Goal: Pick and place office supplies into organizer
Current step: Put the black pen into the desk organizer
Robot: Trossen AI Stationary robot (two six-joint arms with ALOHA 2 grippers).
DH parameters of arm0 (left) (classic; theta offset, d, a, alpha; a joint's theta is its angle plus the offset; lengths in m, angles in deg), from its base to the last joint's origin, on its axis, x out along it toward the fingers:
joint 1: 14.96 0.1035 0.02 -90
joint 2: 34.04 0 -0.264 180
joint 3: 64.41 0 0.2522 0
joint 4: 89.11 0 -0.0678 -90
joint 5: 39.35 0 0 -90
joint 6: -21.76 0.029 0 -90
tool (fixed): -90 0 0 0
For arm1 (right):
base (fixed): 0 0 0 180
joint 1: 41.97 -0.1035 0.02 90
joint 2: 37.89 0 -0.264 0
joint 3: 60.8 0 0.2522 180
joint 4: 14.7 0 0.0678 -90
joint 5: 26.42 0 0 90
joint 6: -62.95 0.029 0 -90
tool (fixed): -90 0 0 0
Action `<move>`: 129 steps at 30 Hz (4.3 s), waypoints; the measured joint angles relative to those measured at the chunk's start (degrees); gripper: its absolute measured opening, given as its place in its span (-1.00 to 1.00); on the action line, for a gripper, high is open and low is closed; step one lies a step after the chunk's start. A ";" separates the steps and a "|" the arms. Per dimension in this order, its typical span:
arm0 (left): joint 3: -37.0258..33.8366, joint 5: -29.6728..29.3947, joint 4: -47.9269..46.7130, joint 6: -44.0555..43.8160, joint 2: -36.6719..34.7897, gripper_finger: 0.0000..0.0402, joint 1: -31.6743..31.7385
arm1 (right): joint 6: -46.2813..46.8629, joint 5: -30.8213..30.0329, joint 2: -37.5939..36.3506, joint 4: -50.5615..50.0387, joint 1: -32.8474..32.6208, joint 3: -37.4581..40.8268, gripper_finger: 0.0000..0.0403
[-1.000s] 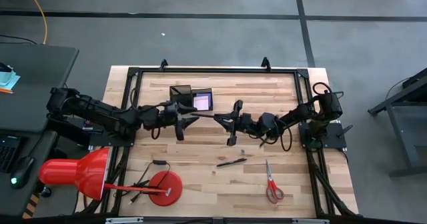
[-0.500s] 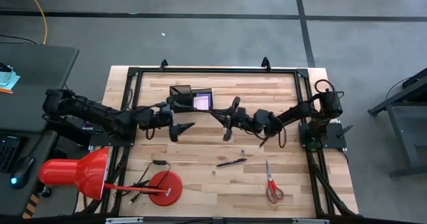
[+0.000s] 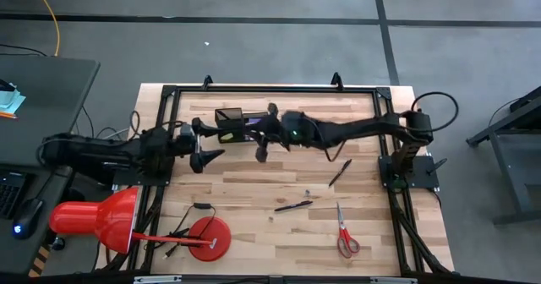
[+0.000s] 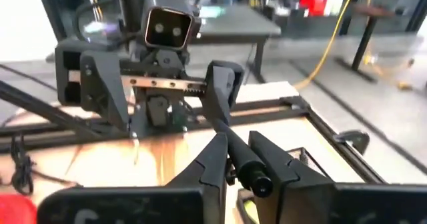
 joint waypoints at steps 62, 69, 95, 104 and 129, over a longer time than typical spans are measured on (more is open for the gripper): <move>0.04 3.15 -22.80 -4.06 -13.19 0.90 19.08 | 0.20 16.03 36.74 -56.32 17.14 -58.52 -0.65; 0.03 3.09 -22.80 -4.06 -13.19 0.90 19.08 | -0.13 21.07 36.30 -56.30 16.34 -58.54 -0.37; -0.02 3.58 -24.97 -2.93 -13.19 0.90 19.06 | -7.47 31.19 33.90 -51.18 -7.23 -51.42 -0.24; -0.02 5.26 -24.97 -2.69 -13.19 0.90 19.06 | -2.68 31.63 29.53 -22.76 -11.97 -28.30 -0.25; 0.00 17.63 -20.14 2.47 -12.80 0.90 19.04 | 0.11 11.50 0.53 42.01 -21.33 43.29 -0.25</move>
